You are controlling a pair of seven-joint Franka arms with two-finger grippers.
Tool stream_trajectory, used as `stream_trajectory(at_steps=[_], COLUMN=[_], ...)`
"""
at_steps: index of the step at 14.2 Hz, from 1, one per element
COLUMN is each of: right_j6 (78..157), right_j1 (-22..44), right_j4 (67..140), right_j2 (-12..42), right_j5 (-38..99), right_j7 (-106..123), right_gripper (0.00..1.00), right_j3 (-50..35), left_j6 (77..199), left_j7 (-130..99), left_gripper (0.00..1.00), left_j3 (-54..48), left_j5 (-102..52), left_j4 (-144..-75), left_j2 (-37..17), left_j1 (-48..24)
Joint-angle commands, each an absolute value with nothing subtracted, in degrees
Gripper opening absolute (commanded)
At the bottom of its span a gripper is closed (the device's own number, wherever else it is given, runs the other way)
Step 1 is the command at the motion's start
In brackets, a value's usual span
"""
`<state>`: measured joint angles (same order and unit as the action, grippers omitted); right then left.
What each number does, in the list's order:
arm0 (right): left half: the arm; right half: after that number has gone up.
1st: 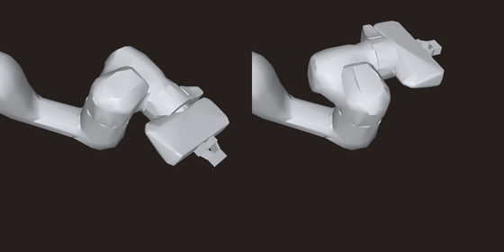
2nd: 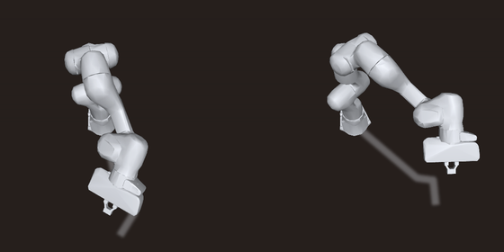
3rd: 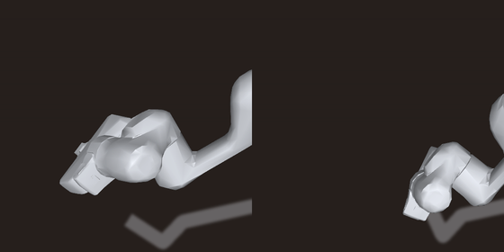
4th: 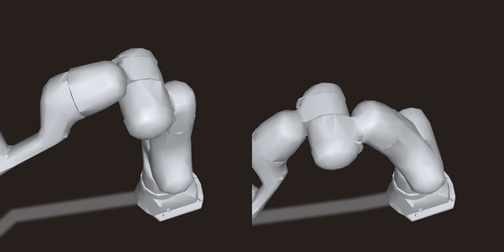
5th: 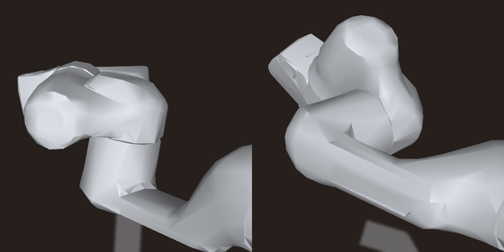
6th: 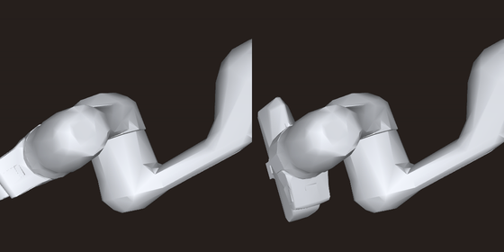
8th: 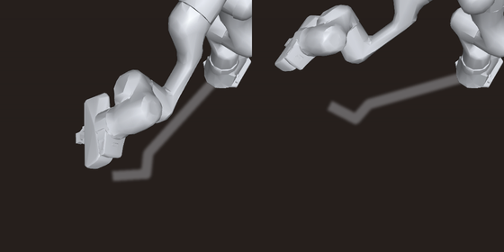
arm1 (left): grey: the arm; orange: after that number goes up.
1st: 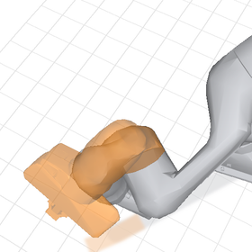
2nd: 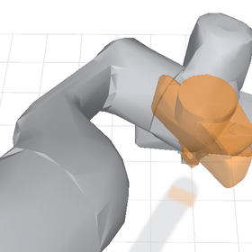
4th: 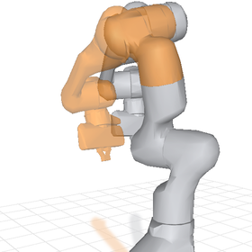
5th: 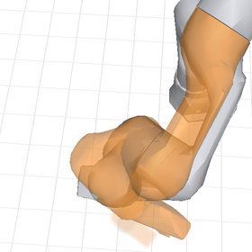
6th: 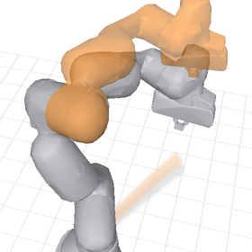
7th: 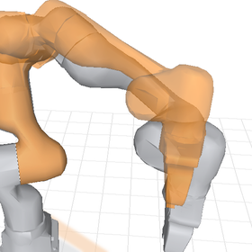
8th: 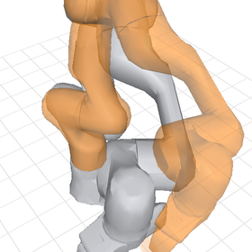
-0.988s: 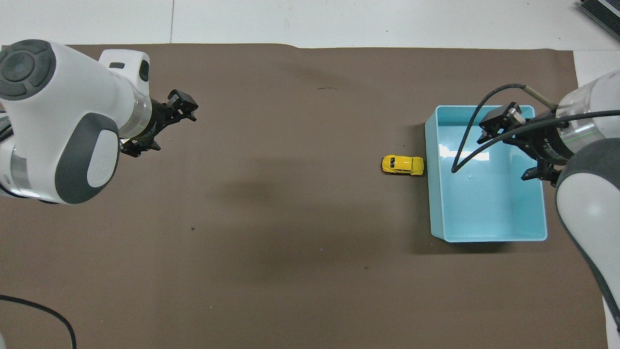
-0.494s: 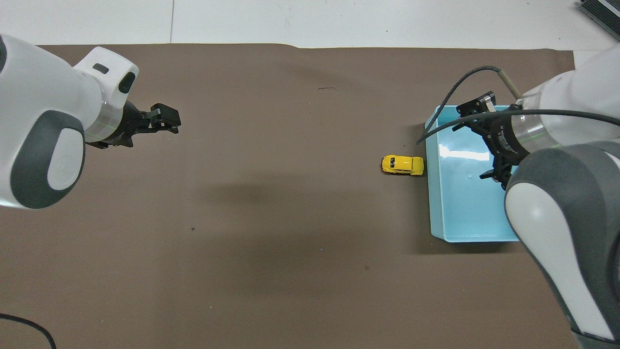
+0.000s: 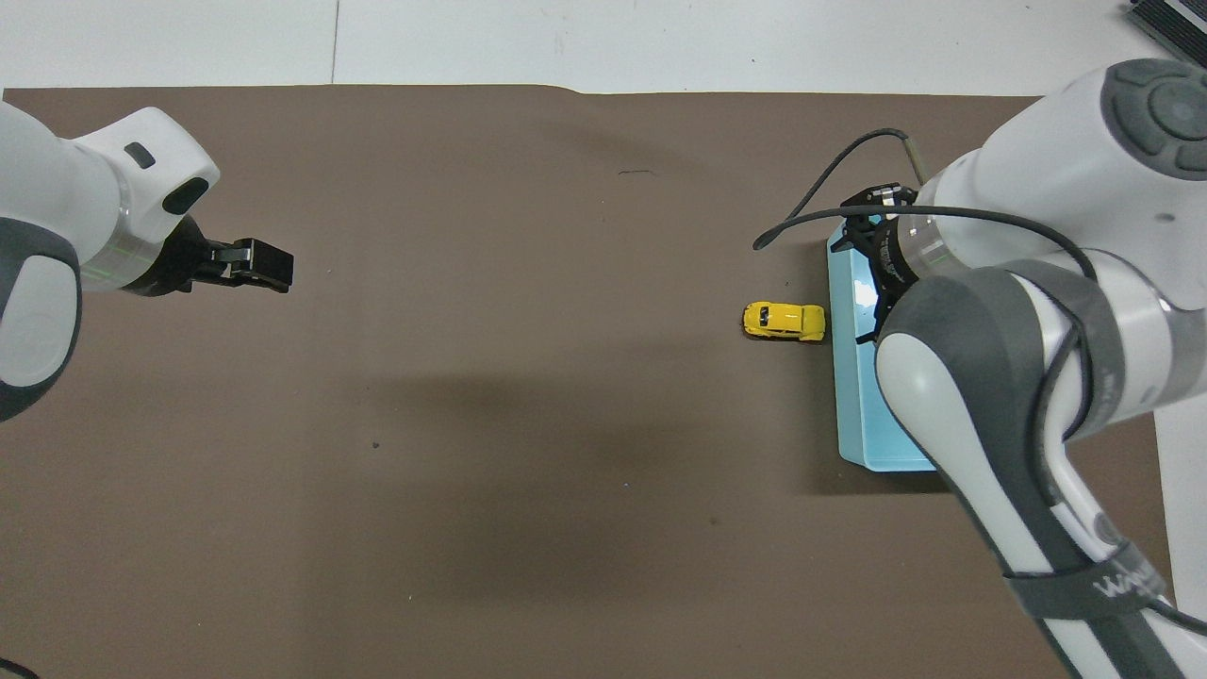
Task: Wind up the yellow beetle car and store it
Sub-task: 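Retract the left gripper while the right gripper reaches the car, then grasp the yellow car with the right gripper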
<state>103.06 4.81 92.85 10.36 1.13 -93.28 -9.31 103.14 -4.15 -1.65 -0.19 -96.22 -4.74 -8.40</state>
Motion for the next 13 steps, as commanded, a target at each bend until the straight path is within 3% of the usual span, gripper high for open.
stream_trajectory(at_steps=[1,5,13], right_j6=[108.0,113.3,122.2], right_j1=[5.8,7.8,8.7], right_j4=[96.8,99.6,104.2], right_j2=[10.7,13.1,16.9], right_j5=[0.1,-3.1,-9.8], right_j7=[-96.7,-101.7,-110.0], right_gripper=[1.00,1.00,1.00], right_j3=[-9.6,-9.7,-9.7], left_j6=[101.2,99.4,89.2], left_j7=[0.7,3.2,3.8], left_gripper=[1.00,1.00,1.00], left_j3=[-2.3,-1.9,-1.9], left_j5=[1.1,1.1,0.5], left_j4=[-96.4,-96.1,-87.9], left_j2=[-2.2,-0.4,0.1], left_j1=[-6.5,-5.5,-4.8])
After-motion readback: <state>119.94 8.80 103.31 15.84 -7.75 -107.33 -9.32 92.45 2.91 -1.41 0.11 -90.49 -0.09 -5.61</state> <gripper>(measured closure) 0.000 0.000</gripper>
